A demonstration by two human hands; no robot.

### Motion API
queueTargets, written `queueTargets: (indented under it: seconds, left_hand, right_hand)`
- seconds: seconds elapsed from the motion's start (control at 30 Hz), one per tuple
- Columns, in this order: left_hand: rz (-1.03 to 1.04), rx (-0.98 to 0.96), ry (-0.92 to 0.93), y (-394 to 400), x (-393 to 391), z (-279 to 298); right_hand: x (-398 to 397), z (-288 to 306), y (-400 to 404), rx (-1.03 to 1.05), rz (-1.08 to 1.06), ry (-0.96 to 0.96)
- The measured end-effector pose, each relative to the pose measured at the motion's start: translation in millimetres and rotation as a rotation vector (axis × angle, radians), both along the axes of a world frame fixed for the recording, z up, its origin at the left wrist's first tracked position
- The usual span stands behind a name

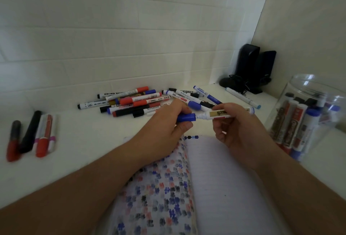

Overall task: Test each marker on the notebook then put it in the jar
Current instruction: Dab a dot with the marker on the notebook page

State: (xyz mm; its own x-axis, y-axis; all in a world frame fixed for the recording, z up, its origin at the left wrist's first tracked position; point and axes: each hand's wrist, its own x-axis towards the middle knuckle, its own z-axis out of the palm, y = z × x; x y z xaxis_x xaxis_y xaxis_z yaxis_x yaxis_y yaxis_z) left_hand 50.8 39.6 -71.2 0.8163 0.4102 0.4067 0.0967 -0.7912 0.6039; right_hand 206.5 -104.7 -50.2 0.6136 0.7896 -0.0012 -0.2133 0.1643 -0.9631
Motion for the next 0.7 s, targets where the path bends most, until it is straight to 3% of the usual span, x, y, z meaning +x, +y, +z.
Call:
queueTargets:
  seconds: [0.23,0.43,0.7]
  left_hand:
    - [0.035,0.063,-0.032,-1.4,0.6,3.2]
    - [0.024,-0.021,-0.047,-11.8,0.9,11.8]
    - [0.026,-0.098,-0.095,-16.6,-1.2,19.4]
  right_hand:
    - [-16.7,8.3,1.1,-0.018,-0.045,-0.061]
    - [-28.8,20.6,-2.0,0.007,-0.094,0.110]
    - [-35.1,20.9,-5.9,-0.016,-0.030,-0.002]
